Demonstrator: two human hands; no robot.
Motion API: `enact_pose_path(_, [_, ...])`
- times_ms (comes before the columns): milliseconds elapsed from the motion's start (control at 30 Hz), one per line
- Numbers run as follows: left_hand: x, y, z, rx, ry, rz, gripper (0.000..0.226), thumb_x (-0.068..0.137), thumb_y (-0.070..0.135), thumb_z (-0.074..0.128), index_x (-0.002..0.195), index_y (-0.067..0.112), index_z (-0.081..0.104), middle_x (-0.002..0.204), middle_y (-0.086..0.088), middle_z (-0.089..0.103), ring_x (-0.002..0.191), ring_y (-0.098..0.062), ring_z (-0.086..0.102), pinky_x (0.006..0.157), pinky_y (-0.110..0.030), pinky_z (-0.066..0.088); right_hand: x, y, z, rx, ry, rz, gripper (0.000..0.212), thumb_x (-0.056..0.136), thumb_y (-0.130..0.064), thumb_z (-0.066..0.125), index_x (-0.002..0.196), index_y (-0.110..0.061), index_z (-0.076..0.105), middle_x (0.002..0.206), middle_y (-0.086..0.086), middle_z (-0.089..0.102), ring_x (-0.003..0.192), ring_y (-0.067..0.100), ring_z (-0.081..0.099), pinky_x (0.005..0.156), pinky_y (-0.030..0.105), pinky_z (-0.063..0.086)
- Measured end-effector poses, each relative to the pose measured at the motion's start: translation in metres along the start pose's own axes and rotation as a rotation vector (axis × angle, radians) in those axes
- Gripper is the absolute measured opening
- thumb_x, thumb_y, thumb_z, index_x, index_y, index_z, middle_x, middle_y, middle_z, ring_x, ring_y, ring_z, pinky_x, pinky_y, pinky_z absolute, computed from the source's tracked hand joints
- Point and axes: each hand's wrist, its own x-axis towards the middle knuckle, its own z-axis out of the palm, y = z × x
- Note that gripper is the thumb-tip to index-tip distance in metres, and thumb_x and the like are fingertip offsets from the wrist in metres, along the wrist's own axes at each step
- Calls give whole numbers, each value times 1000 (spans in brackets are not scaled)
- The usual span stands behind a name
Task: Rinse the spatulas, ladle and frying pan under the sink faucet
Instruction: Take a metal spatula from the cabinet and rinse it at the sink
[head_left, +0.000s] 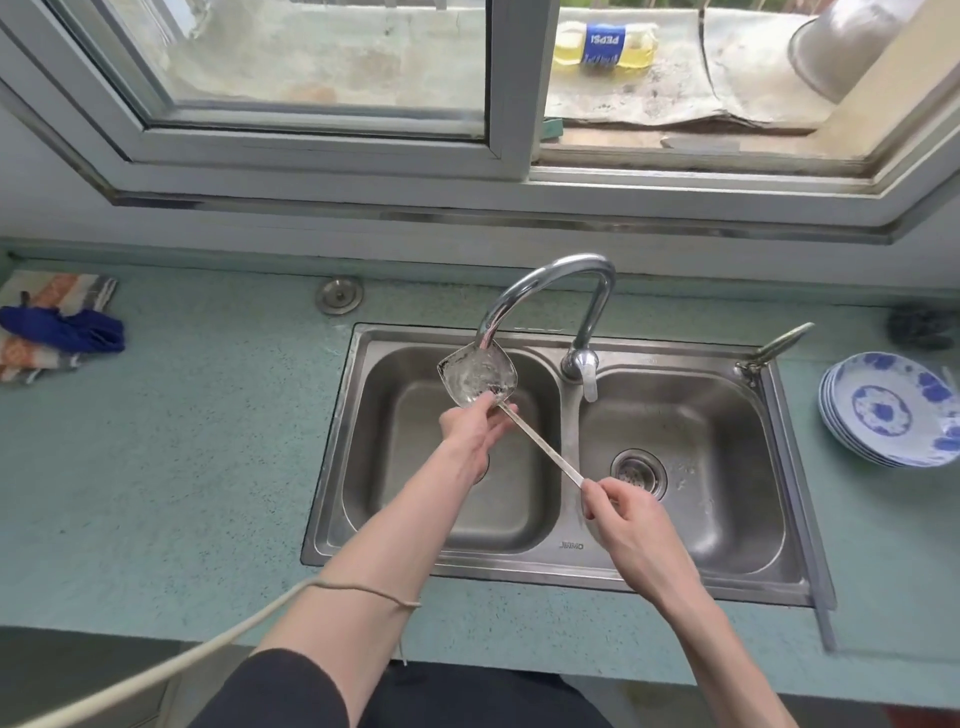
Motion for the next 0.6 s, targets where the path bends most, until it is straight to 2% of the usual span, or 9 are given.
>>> enact_pose_path(67, [9, 4, -9, 57, 20, 76, 19, 97, 1, 64, 115, -6, 61, 105, -22, 71, 75, -28, 74, 58, -30, 63, -3, -1, -4, -24, 7, 9, 44, 104, -41, 51, 70, -15, 57, 54, -7, 43, 50, 8, 36, 53, 28, 30])
enact_pose_path(100, [12, 5, -14, 134, 5, 110, 20, 98, 3, 63, 118, -4, 61, 106, -21, 71, 72, -26, 74, 55, -27, 62, -5, 0, -6, -33, 9, 18, 43, 104, -41, 51, 70, -15, 58, 53, -7, 42, 50, 8, 36, 52, 27, 29])
enact_pose_path(167, [16, 6, -22, 279, -38, 162, 16, 102, 8, 58, 115, -1, 61, 101, -20, 71, 60, -21, 75, 49, -23, 58, -6, 0, -6, -64, 13, 40, 43, 104, -40, 50, 70, -16, 60, 53, -8, 43, 50, 7, 37, 53, 27, 30])
enact_pose_path(233, [17, 9, -26, 346, -33, 207, 18, 105, 16, 55, 103, 0, 62, 97, -22, 72, 60, -25, 75, 45, -24, 56, -4, -3, -4, -120, 14, 61, 43, 104, -41, 50, 70, -18, 62, 53, -6, 47, 50, 8, 41, 54, 27, 32])
enact_pose_path(300, [20, 11, -29, 349, -6, 227, 27, 107, 20, 51, 98, -2, 64, 99, -23, 73, 72, -34, 77, 48, -27, 58, 0, -6, 0, -207, 14, 80, 43, 104, -43, 49, 71, -20, 63, 54, -5, 50, 55, 10, 48, 56, 27, 36])
enact_pose_path(400, [24, 14, -29, 283, -76, 180, 22, 103, 6, 54, 112, -12, 62, 109, -25, 71, 90, -37, 75, 63, -30, 64, 7, -8, 7, -262, 84, 129, 46, 102, -52, 47, 71, -22, 65, 58, -3, 57, 66, 18, 58, 65, 35, 45])
enact_pose_path(433, [23, 17, -29, 271, -96, 161, 19, 99, -2, 58, 114, -13, 62, 107, -24, 72, 87, -33, 74, 65, -29, 64, 9, -8, 10, -272, 113, 148, 48, 102, -55, 47, 71, -23, 65, 60, -4, 59, 70, 20, 60, 68, 37, 48])
enact_pose_path(500, [24, 21, -31, 266, -118, 147, 24, 91, -9, 65, 114, -16, 63, 97, -19, 73, 74, -25, 74, 60, -23, 61, 12, -5, 14, -290, 144, 176, 51, 100, -61, 47, 70, -24, 65, 62, -4, 62, 73, 22, 63, 72, 39, 53])
enact_pose_path(600, [26, 23, -33, 303, -123, 172, 17, 97, 5, 66, 106, -9, 65, 88, -19, 74, 62, -22, 75, 49, -21, 57, 13, -2, 17, -260, 173, 220, 51, 98, -63, 48, 70, -23, 64, 66, -2, 65, 76, 28, 64, 73, 40, 54])
